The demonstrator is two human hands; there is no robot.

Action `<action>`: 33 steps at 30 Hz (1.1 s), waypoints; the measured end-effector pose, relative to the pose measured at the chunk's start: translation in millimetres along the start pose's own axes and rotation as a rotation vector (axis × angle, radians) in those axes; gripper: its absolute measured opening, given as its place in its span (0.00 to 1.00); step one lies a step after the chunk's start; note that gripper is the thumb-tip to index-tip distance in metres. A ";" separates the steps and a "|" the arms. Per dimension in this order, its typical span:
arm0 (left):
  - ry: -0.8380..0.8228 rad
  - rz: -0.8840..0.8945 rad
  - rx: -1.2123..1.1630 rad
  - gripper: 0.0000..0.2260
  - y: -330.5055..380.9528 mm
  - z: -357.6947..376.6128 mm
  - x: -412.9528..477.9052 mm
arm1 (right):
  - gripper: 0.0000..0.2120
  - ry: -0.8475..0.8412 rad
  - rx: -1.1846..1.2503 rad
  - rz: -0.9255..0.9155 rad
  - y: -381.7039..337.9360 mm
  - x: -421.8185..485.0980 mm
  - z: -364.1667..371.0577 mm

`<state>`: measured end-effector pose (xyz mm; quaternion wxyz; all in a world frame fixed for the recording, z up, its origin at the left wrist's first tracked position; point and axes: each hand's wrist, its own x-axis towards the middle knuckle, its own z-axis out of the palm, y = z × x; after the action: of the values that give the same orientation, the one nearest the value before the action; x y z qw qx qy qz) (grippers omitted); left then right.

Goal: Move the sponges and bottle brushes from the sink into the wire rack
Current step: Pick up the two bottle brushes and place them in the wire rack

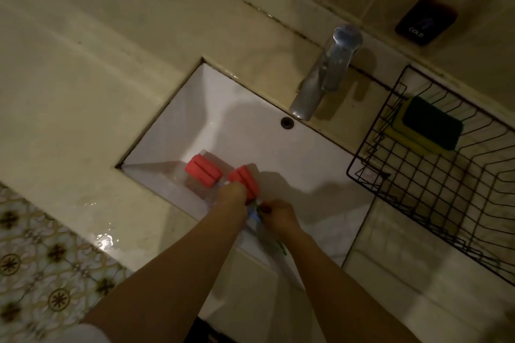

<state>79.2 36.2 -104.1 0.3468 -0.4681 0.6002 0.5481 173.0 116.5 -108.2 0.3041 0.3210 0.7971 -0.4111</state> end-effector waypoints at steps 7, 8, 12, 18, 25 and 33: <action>-0.084 0.070 0.140 0.15 4.5 5.8 -28.6 | 0.06 0.135 0.078 -0.035 -6.0 -18.2 -35.6; -0.104 0.104 0.149 0.13 5.0 3.2 -36.5 | 0.06 0.147 0.070 -0.048 -8.8 -22.8 -41.9; -0.170 0.174 0.064 0.08 4.9 -8.4 -74.5 | 0.07 0.239 0.132 -0.108 -22.1 -48.2 -65.7; -0.333 0.233 0.018 0.07 3.4 -14.2 -144.0 | 0.03 0.383 0.173 -0.230 -32.7 -104.3 -100.7; -0.565 0.257 0.050 0.07 -8.2 0.7 -203.3 | 0.05 0.596 0.102 -0.308 -26.5 -163.0 -149.0; -0.710 0.228 0.077 0.08 -35.0 58.1 -242.8 | 0.07 0.795 0.006 -0.216 15.3 -191.0 -227.9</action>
<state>184.5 138.9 100.8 0.4873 -0.1658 0.5109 0.6885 250.6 267.4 136.4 -0.0734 0.3702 0.8804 -0.2872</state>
